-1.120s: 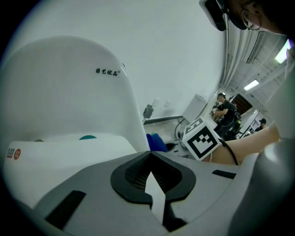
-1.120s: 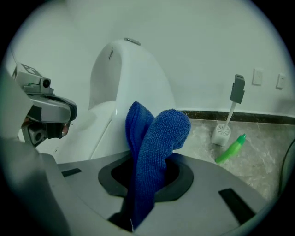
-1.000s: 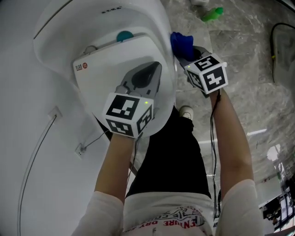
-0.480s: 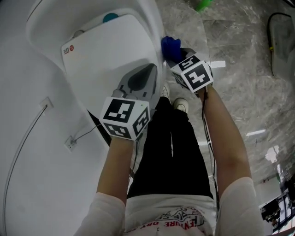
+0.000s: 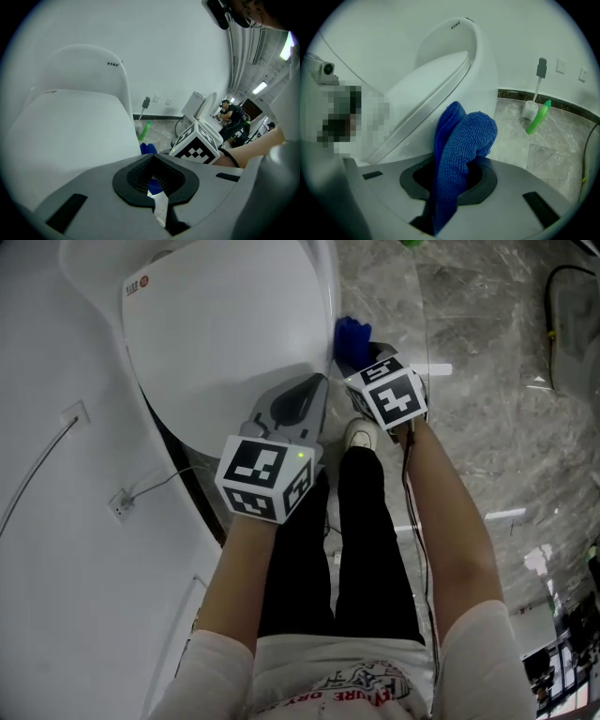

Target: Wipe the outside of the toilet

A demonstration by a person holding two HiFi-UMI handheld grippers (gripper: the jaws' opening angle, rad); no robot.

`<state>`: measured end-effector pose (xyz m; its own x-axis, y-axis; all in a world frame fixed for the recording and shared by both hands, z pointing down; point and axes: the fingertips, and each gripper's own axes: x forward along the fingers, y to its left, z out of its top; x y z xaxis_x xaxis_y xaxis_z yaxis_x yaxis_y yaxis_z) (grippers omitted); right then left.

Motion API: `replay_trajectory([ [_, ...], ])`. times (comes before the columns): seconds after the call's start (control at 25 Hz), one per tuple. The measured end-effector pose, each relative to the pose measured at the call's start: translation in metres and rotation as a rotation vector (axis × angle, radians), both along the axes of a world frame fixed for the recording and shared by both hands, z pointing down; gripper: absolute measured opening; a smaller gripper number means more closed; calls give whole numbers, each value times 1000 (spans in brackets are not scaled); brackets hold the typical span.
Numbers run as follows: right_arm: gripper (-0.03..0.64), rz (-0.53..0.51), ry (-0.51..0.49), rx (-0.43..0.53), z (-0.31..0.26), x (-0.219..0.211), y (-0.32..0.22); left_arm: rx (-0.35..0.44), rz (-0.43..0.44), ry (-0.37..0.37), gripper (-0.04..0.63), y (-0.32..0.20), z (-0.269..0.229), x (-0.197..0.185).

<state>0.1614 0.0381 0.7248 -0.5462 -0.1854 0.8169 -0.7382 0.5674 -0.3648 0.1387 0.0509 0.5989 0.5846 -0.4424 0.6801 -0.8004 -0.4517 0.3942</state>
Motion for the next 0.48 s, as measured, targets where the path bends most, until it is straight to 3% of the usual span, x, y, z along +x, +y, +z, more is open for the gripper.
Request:
replay_trajectory([
  [0.48, 72, 107, 46, -17, -1, -35, 84, 12, 100, 42, 6, 86, -5, -56],
])
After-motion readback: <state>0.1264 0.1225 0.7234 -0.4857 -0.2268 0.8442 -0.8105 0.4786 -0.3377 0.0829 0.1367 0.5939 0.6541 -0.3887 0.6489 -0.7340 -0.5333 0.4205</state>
